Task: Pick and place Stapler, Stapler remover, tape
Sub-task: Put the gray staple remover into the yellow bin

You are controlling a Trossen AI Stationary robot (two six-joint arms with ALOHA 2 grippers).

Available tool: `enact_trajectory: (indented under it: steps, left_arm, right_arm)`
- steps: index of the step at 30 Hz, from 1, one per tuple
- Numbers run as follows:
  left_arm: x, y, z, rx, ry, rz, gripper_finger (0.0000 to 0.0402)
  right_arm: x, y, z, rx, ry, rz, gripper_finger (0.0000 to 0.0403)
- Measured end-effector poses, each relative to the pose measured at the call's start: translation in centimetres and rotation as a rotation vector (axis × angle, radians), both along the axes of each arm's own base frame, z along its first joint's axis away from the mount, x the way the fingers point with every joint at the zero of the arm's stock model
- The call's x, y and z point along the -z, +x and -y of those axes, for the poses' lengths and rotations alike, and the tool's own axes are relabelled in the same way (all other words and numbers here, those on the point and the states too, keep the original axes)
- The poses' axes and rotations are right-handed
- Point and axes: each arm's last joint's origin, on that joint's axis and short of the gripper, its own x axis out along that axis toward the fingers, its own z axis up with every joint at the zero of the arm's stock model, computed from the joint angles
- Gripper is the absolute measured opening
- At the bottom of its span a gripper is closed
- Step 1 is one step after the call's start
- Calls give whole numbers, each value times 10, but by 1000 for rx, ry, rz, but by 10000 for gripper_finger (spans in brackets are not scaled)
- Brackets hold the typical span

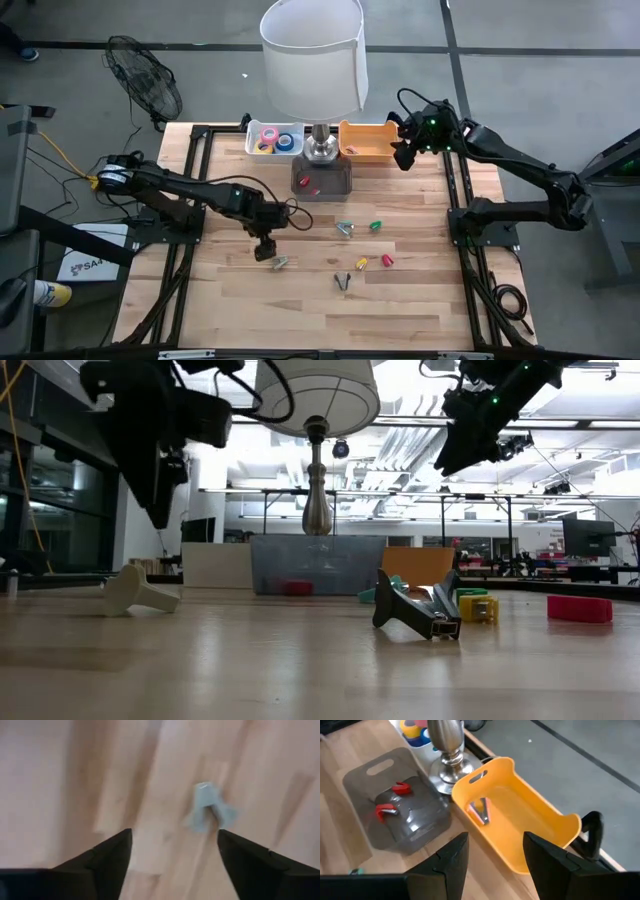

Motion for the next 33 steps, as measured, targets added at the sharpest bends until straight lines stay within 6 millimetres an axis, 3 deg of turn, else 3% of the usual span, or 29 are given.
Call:
enact_trajectory:
  steps: [4, 7, 15, 33]
  left_arm:
    - [2, 9, 4, 13, -97, 48, 341]
    - [7, 14, 5, 20, -115, 48, 356]
    - [15, 23, 12, 17, -144, 58, 359]
    - [35, 29, 51, 16, -30, -21, 360]
  right_arm:
    - [1, 0, -1, -29, 12, -5, 179]
    - [2, -1, -2, -36, 16, -17, 179]
    - [3, -2, -3, -45, 23, -37, 179]
    - [4, -2, -3, -52, 26, -52, 179]
